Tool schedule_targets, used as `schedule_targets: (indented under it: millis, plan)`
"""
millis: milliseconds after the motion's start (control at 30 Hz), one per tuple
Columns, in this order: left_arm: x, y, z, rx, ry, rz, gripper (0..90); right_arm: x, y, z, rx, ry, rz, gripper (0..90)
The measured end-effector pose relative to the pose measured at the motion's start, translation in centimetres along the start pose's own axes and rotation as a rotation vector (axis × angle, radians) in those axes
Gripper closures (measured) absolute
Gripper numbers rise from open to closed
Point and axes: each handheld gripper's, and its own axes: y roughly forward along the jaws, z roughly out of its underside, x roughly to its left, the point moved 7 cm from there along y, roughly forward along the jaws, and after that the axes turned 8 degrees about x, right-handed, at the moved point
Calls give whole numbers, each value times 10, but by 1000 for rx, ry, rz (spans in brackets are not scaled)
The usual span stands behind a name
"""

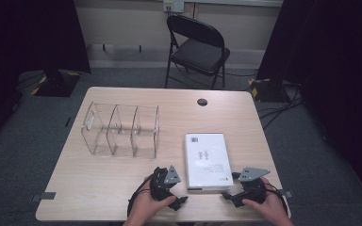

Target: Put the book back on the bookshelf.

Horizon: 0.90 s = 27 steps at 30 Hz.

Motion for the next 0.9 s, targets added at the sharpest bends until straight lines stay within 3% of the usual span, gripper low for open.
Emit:
schedule_targets:
  millis: [333,400,467,567,667,900]
  plan:
    - [0,1,-1,-8,-2,1,0,1,1,-1,-1,19,18,116]
    - [-1,2,-2,-7,-16,-5,0,2,1,-2,-8,16,16,165]
    - [-2,2,-3,-4,-23,-11,0,3,0,-4,-26,4,8,284]
    - [-2,4,-5,-12,-28,-14,0,4,0,-6,-25,7,8,347]
    - [-2,3,-6,28,-21,-13,0,3,0,-7,-22,14,13,416]
    - [-6,8,-13,32,-33,-17,0,3,-1,-9,3,20,28,433]
